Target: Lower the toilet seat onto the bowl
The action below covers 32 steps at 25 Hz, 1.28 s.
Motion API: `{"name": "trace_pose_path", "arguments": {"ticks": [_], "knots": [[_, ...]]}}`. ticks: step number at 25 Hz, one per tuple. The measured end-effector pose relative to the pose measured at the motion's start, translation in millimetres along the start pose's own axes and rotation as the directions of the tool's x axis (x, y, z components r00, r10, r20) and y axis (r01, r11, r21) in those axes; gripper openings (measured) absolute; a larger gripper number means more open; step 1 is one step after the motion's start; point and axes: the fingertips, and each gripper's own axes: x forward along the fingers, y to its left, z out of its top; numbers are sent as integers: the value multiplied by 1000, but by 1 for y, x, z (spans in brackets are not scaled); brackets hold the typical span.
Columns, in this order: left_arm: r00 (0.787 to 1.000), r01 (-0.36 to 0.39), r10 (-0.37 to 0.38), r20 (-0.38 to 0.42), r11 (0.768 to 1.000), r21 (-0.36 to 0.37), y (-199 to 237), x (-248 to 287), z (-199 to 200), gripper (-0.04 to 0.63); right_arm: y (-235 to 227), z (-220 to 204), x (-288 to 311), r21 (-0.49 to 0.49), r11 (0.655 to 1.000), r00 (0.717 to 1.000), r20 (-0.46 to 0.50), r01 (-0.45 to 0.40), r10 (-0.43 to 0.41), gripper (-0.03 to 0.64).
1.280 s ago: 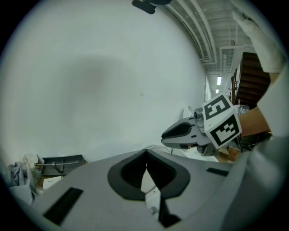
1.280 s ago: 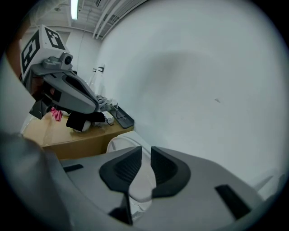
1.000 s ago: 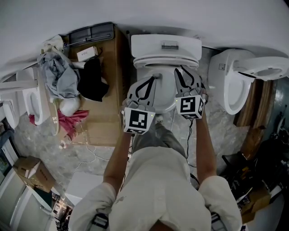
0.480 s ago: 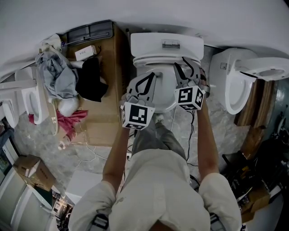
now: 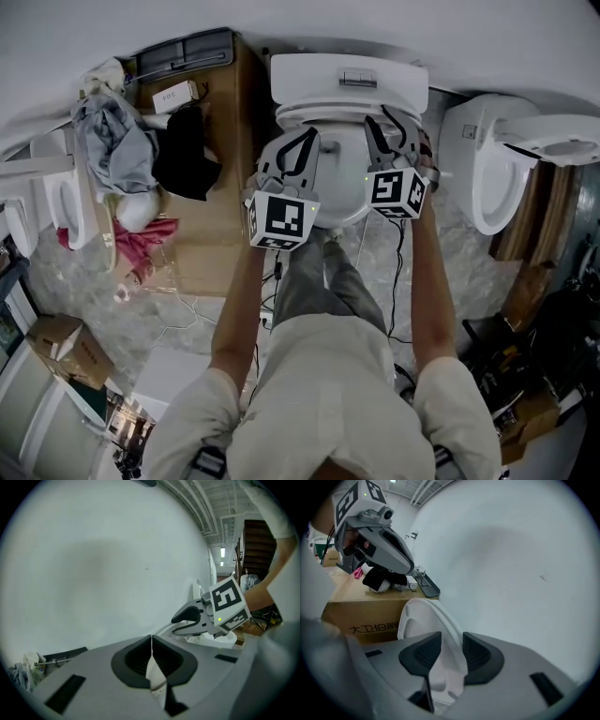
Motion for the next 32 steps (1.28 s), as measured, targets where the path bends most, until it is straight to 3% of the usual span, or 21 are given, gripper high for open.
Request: {"name": "trace_pose_path", "arguments": {"ticks": [5,19,32], "knots": [[1000,-26,26,9,1000,8,-5,1,-8,26,-1,1,-9,14,999,998,42,40,-41,111],[999,-52,51,21,995,83,-42,-1,-22,68,32,-3,-52,30,998,989,136,61,-65,104],[996,-44,54,-65,989,143,-85,-20,-64,124,76,-20,-96,55,998,990,141,21,-29,114]]}}
